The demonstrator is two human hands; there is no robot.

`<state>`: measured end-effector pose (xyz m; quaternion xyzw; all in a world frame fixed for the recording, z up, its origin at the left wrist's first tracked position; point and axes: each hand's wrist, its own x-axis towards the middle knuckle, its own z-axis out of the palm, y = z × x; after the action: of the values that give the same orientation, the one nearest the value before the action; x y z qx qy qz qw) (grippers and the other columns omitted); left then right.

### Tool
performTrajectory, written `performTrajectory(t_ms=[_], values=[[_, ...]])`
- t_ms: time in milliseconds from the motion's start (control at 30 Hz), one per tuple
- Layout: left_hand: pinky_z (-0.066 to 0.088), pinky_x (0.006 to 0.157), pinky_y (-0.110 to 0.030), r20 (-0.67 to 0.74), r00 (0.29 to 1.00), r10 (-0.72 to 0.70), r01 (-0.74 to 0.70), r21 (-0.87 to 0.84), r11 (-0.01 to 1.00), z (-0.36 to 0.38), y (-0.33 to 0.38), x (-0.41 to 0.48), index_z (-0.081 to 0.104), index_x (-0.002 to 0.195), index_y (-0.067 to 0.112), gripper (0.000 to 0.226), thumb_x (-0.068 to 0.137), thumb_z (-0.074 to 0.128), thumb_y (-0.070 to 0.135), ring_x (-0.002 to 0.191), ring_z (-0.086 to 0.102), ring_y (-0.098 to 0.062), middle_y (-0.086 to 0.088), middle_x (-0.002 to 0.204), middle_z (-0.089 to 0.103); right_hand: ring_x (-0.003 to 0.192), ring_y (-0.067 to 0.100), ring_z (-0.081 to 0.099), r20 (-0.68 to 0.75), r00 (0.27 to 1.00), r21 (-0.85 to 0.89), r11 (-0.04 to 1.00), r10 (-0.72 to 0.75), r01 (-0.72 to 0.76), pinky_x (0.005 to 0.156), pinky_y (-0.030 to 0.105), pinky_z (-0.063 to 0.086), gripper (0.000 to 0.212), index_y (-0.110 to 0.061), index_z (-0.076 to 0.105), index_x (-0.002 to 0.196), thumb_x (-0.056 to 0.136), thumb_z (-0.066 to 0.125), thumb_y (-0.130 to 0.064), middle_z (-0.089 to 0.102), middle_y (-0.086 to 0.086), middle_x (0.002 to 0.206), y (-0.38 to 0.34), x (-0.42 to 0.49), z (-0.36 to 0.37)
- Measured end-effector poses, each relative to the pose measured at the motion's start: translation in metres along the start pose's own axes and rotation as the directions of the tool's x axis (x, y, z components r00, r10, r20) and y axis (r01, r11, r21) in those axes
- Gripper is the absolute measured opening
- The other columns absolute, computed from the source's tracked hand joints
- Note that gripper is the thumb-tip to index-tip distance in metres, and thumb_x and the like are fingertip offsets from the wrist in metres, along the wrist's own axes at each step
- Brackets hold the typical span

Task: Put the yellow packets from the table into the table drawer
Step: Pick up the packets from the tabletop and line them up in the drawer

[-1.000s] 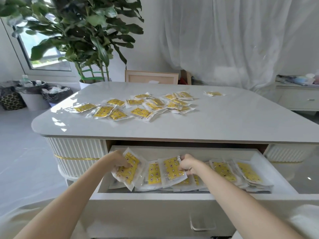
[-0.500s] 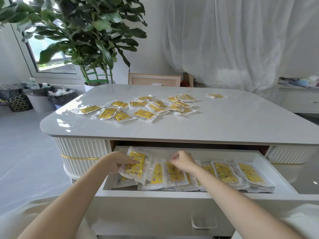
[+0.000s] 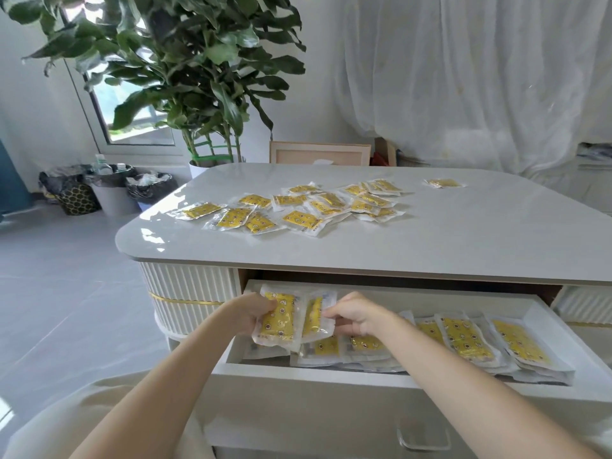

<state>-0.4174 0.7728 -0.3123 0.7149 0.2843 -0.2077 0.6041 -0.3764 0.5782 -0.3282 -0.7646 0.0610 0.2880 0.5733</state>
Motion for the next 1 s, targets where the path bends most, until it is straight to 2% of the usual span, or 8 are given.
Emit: performTrajectory(t_ms=[100, 167, 267, 400, 500, 600, 800, 1000], values=[[0.055, 0.087, -0.039, -0.118, 0.992, 0.043, -0.026, 0.144, 0.989, -0.001, -0.005, 0.013, 0.049, 0.103, 0.006, 0.010, 0.099, 0.041, 0.010, 0.085, 0.061, -0.025, -0.012, 0.094, 0.058, 0.080, 0.022, 0.068, -0.065, 0.998, -0.068, 0.997, 0.020, -0.024, 0.061, 0.028, 0.059, 0.024, 0.007, 0.059, 0.110, 0.087, 0.063, 0.005, 0.069, 0.018, 0.102, 0.004, 0.004, -0.009], [0.052, 0.077, -0.030, -0.176, 0.980, 0.092, -0.028, 0.336, 0.942, 0.001, -0.009, 0.021, 0.040, 0.130, 0.005, 0.033, 0.097, 0.037, 0.008, 0.083, 0.055, -0.021, -0.009, 0.089, 0.050, 0.083, 0.022, 0.067, -0.086, 0.996, -0.120, 0.992, 0.035, -0.046, 0.053, 0.026, 0.058, 0.025, 0.008, 0.058, 0.113, 0.088, 0.060, 0.007, 0.068, 0.020, 0.110, 0.006, 0.004, -0.013], [0.038, 0.054, -0.020, -0.245, 0.944, 0.220, -0.026, 0.611, 0.791, 0.005, -0.014, 0.028, 0.032, 0.141, -0.002, 0.047, 0.094, 0.034, 0.005, 0.067, 0.047, -0.012, -0.007, 0.094, 0.051, 0.078, 0.020, 0.067, -0.112, 0.992, -0.195, 0.978, 0.050, -0.072, 0.045, 0.024, 0.055, 0.026, 0.007, 0.057, 0.114, 0.088, 0.060, 0.006, 0.067, 0.019, 0.108, 0.010, 0.010, -0.015], [0.043, 0.086, -0.030, -0.273, 0.889, 0.369, -0.021, 0.779, 0.626, 0.015, -0.017, 0.034, 0.018, 0.144, -0.007, 0.054, 0.094, 0.038, 0.003, 0.116, 0.052, -0.027, -0.017, 0.135, 0.047, 0.070, 0.016, 0.065, -0.137, 0.989, -0.232, 0.969, 0.051, -0.082, 0.042, 0.022, 0.052, 0.024, 0.005, 0.058, 0.110, 0.087, 0.062, 0.004, 0.064, 0.015, 0.098, 0.014, 0.018, -0.011], [0.039, 0.093, -0.028, -0.201, 0.879, 0.433, -0.007, 0.902, 0.432, 0.020, -0.019, 0.030, 0.022, 0.140, -0.009, 0.052, 0.091, 0.037, 0.001, 0.127, 0.042, -0.029, -0.021, 0.137, 0.040, 0.067, 0.015, 0.063, -0.159, 0.987, -0.245, 0.967, 0.035, -0.073, 0.044, 0.021, 0.053, 0.016, 0.003, 0.059, 0.101, 0.086, 0.064, 0.003, 0.061, 0.011, 0.085, 0.018, 0.022, -0.008], [0.038, 0.098, -0.029, -0.128, 0.834, 0.537, 0.029, 0.981, 0.190, 0.022, -0.017, 0.026, 0.030, 0.136, -0.004, 0.052, 0.087, 0.042, 0.006, 0.124, 0.039, -0.031, -0.020, 0.135, 0.036, 0.075, 0.019, 0.066, -0.185, 0.983, -0.250, 0.966, 0.011, -0.058, 0.045, 0.021, 0.053, 0.025, 0.004, 0.061, 0.109, 0.084, 0.067, 0.002, 0.064, 0.013, 0.099, 0.021, 0.025, -0.008], [0.041, 0.105, -0.044, 0.174, 0.973, 0.155, -0.166, 0.984, -0.060, 0.018, -0.019, 0.017, -0.002, 0.150, 0.036, 0.114, 0.070, 0.079, 0.025, 0.139, 0.010, -0.031, -0.007, 0.149, 0.006, 0.095, 0.025, 0.068, -0.181, 0.983, -0.258, 0.965, -0.010, -0.038, 0.060, 0.025, 0.059, 0.047, -0.001, 0.056, 0.123, 0.079, 0.073, 0.004, 0.063, 0.014, 0.118, 0.022, 0.021, -0.010], [0.039, 0.108, -0.041, 0.179, 0.975, 0.128, -0.167, 0.981, -0.101, 0.009, -0.035, 0.024, -0.016, 0.149, 0.032, 0.118, 0.076, 0.073, 0.009, 0.145, 0.013, -0.027, -0.003, 0.157, -0.008, 0.087, 0.027, 0.066, -0.097, 0.994, 0.059, 0.997, 0.056, -0.050, 0.055, 0.030, 0.058, 0.048, 0.007, 0.052, 0.125, 0.080, 0.065, 0.016, 0.064, 0.023, 0.113, 0.011, 0.009, -0.010]])
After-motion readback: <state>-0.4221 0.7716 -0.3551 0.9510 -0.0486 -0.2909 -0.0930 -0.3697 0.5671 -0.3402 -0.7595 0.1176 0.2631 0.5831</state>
